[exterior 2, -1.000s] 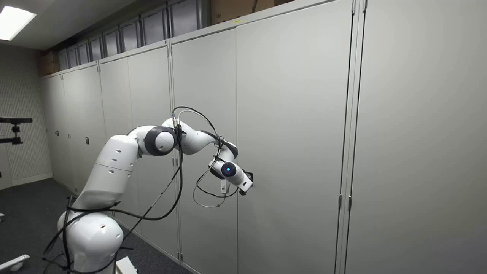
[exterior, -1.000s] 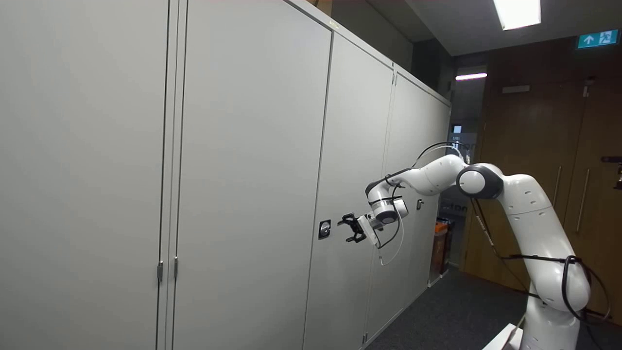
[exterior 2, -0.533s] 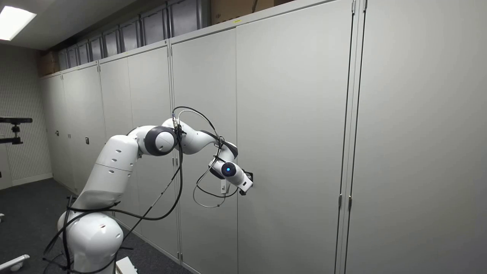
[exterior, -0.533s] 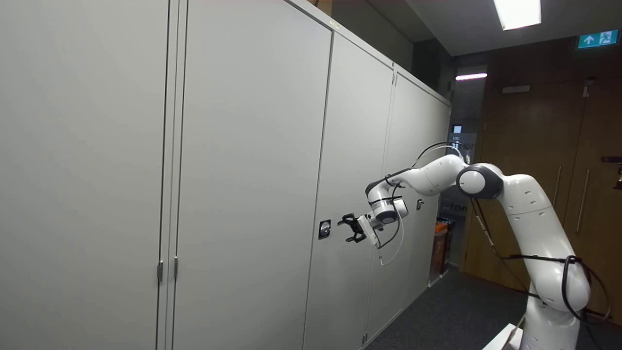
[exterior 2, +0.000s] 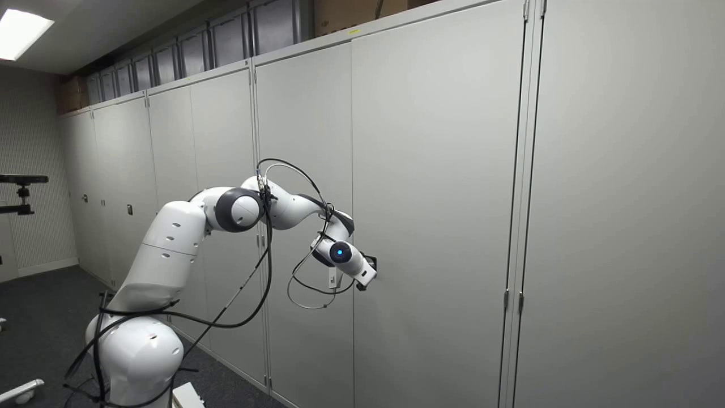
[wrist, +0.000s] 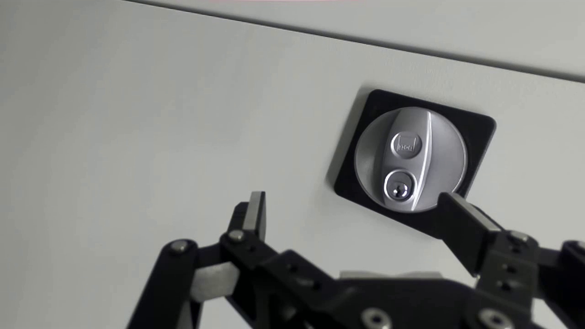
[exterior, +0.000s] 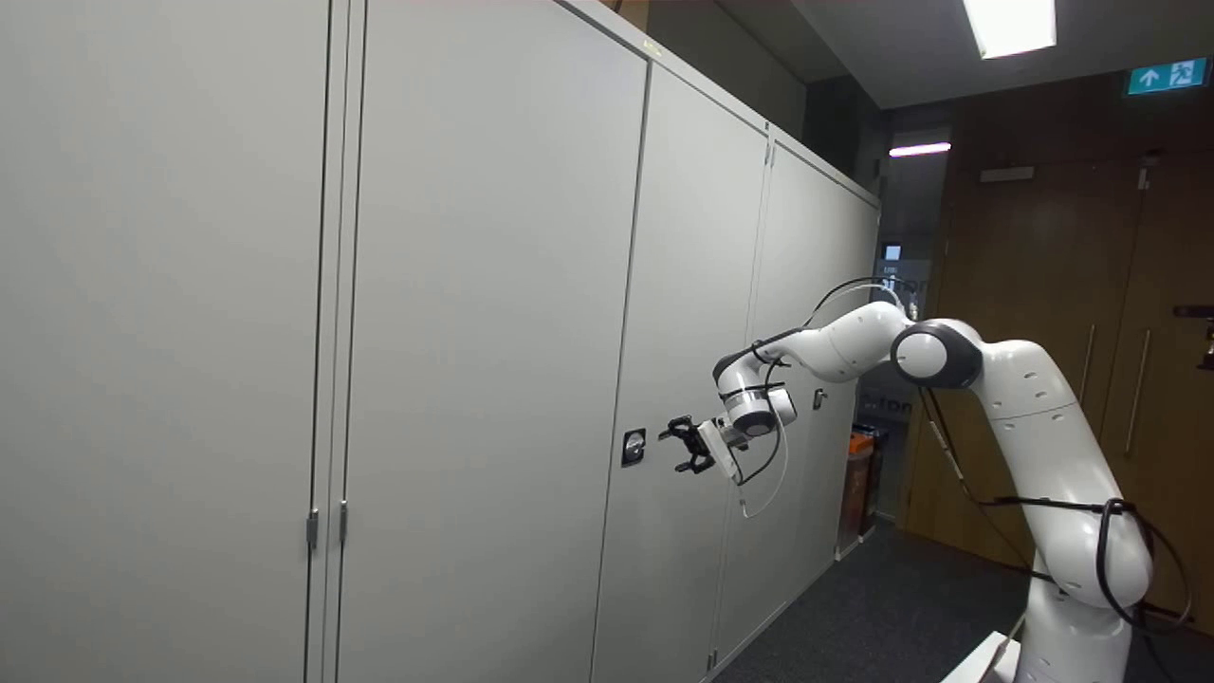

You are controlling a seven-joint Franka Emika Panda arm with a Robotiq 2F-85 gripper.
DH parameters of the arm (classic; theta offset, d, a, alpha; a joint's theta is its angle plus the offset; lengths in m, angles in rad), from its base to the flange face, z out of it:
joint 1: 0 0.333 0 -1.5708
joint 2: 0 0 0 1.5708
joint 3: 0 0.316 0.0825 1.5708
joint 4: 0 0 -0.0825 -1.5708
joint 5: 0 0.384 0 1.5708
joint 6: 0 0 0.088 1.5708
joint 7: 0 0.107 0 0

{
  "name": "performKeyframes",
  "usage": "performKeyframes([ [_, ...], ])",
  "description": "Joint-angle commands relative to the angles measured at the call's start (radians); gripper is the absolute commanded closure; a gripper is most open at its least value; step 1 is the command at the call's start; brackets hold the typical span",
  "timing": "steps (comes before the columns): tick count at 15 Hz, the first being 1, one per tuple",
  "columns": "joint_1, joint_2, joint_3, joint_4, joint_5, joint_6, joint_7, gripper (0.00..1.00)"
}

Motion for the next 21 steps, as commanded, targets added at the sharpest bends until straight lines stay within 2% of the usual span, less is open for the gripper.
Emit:
performKeyframes([
  [1, -0.002, 0.001, 0.000, 0.003, 0.006, -0.003, -0.002, 0.00],
  [8, -0.008, 0.028, 0.003, 0.048, 0.108, -0.018, -0.025, 0.00],
  [13, -0.010, 0.057, 0.007, 0.079, 0.140, -0.039, -0.026, 0.00],
  [21, -0.015, 0.092, 0.009, 0.118, 0.159, -0.142, -0.030, 0.04],
])
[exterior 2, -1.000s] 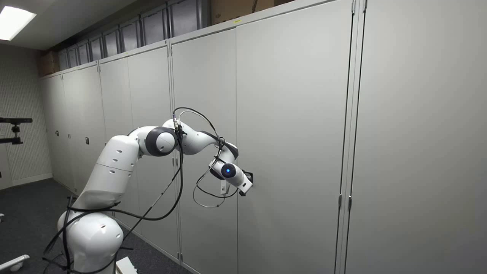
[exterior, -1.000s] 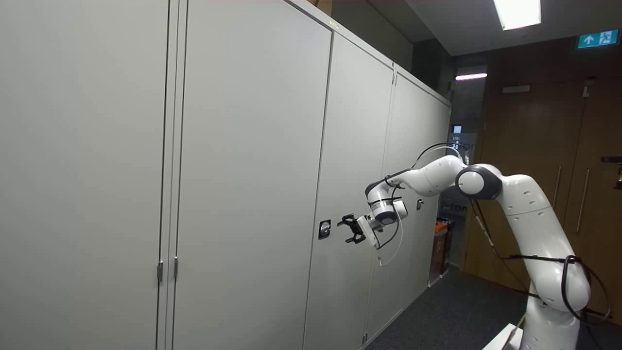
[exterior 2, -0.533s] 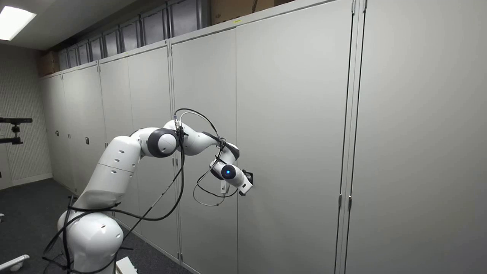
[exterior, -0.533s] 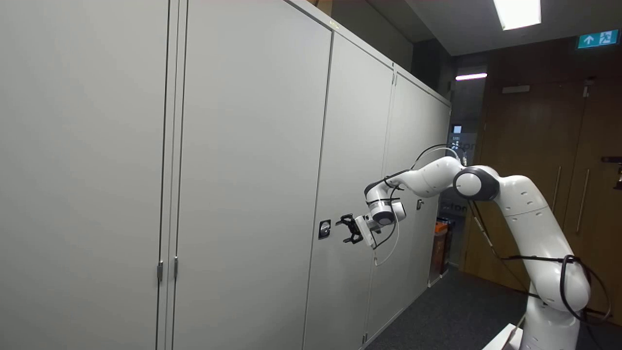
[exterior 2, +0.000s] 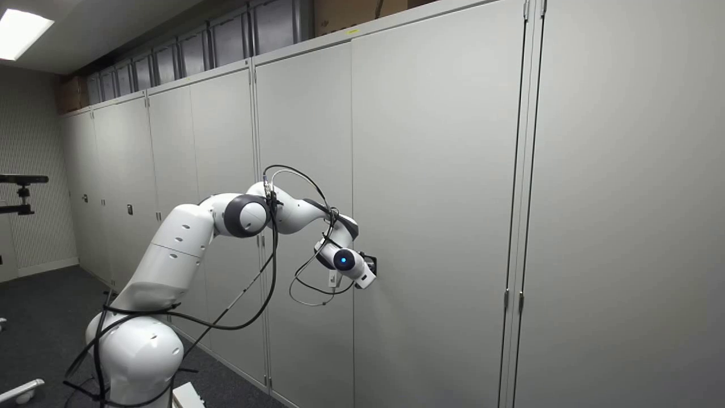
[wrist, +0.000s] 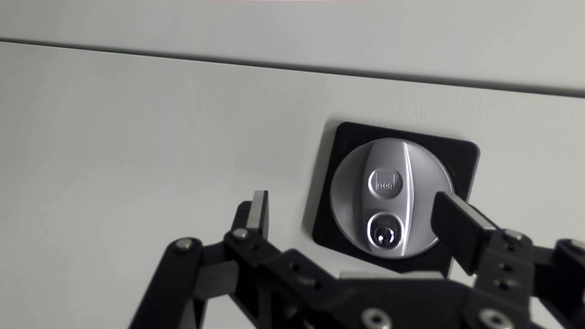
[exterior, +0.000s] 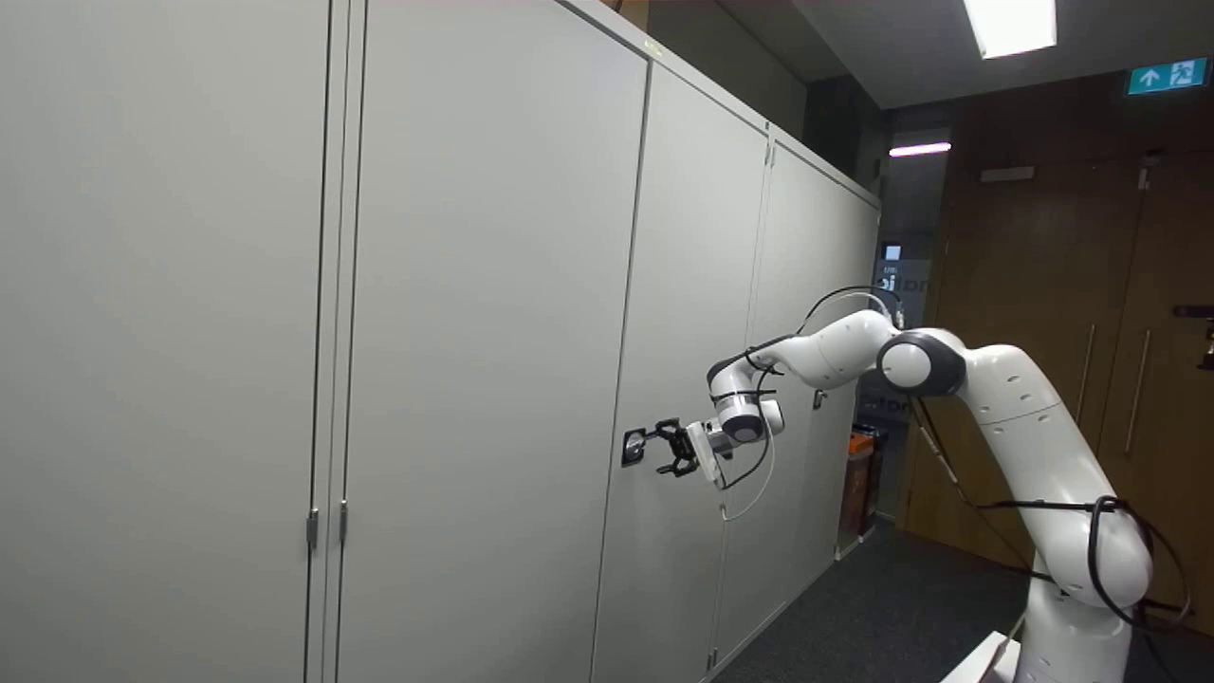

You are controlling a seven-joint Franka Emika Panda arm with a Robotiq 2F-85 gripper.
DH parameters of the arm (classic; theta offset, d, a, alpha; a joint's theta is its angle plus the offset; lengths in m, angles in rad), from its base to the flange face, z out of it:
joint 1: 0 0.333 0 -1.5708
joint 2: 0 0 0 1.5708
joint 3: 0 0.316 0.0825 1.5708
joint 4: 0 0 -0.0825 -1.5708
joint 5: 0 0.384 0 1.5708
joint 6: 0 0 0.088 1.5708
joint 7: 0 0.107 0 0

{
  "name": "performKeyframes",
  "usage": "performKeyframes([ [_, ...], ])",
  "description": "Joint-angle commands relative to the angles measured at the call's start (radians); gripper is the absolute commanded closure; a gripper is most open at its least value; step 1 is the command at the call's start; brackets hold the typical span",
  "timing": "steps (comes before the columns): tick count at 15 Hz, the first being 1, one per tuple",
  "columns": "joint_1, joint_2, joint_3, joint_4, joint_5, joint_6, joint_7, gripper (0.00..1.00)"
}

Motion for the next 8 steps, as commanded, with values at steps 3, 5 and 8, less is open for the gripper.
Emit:
performKeyframes([
  [3, -0.016, 0.019, 0.002, 0.043, 0.043, -0.056, -0.030, 0.09],
  [5, -0.018, 0.028, 0.001, 0.057, 0.050, -0.060, -0.030, 0.15],
  [8, -0.019, 0.040, 0.000, 0.076, 0.063, -0.059, -0.032, 0.20],
])
